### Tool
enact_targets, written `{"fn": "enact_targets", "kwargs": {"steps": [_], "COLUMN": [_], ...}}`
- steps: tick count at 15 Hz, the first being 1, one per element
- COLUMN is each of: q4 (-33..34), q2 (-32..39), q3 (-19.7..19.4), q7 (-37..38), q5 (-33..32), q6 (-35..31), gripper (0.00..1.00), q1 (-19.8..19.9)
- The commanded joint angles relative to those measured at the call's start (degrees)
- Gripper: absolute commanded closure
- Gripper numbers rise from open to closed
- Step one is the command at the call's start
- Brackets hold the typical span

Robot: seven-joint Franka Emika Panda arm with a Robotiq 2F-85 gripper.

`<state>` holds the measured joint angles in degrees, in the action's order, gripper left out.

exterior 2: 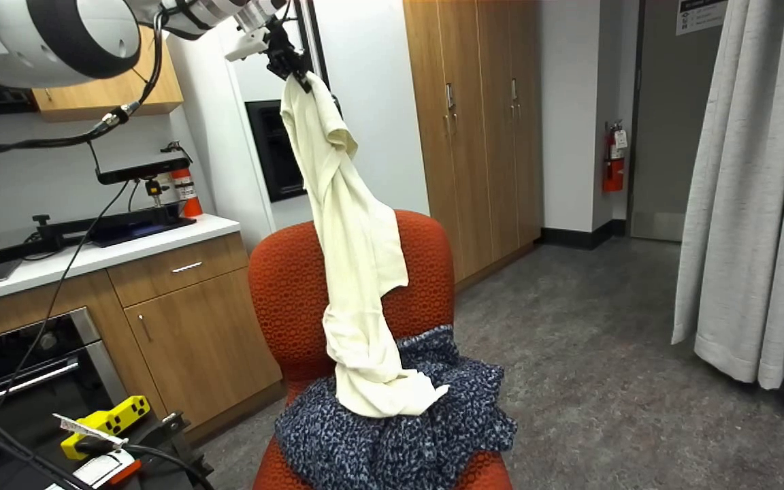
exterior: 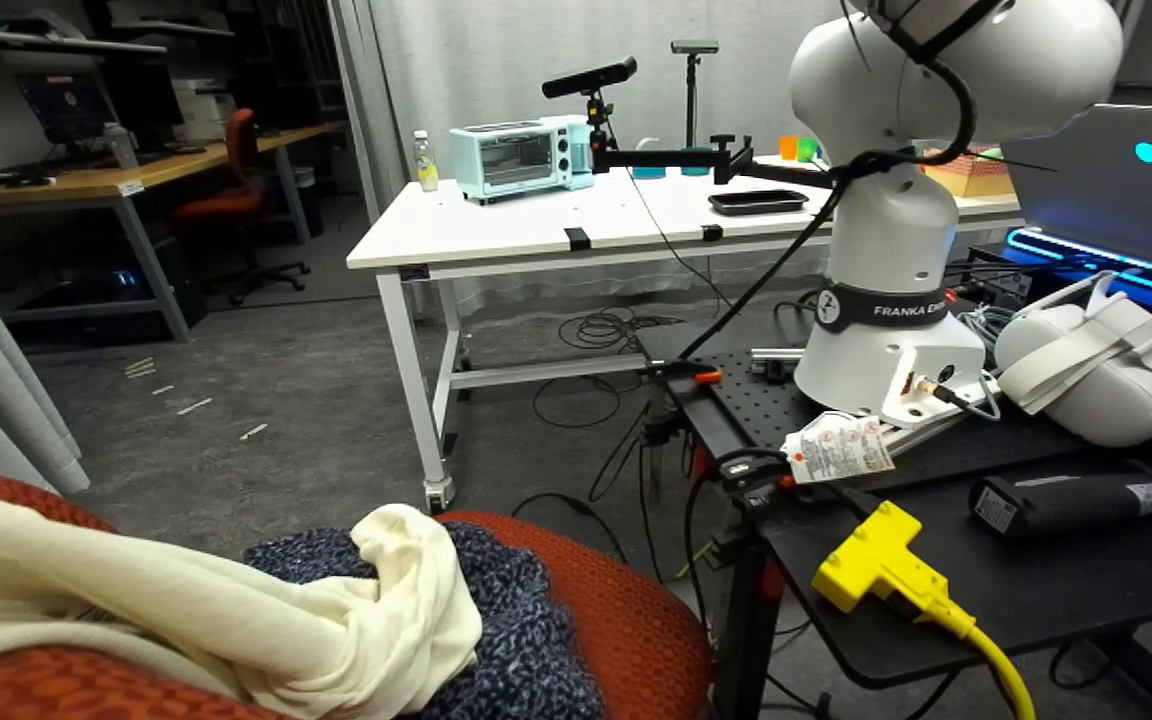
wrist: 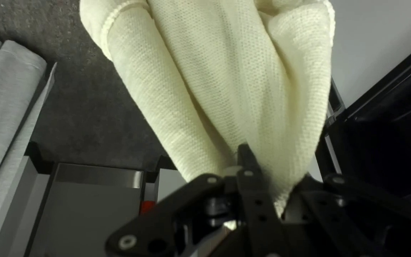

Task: Put the cream fleece on the head rest

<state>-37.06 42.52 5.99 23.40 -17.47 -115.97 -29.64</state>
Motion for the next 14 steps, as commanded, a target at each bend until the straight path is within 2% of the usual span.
{"fn": "enact_targets", "kwargs": {"steps": [1,5,9,14], "q4": [7.58,11.04,13.81,15.23], "q2": [4.33,6.22,7.25,6.90], "q3": [-2.13,-3.27,-3.91,-4.60], "q7": [-1.89,-2.61,-4.00,-6.87], "q5": [2.10,2.32,3.12,3.24], "q6": [3.93,6.22,10.36,20.03], "gripper": [0.59,0.27,0.01,0.00], "q1": [-2.37,-3.59,-4.09,-4.42]}}
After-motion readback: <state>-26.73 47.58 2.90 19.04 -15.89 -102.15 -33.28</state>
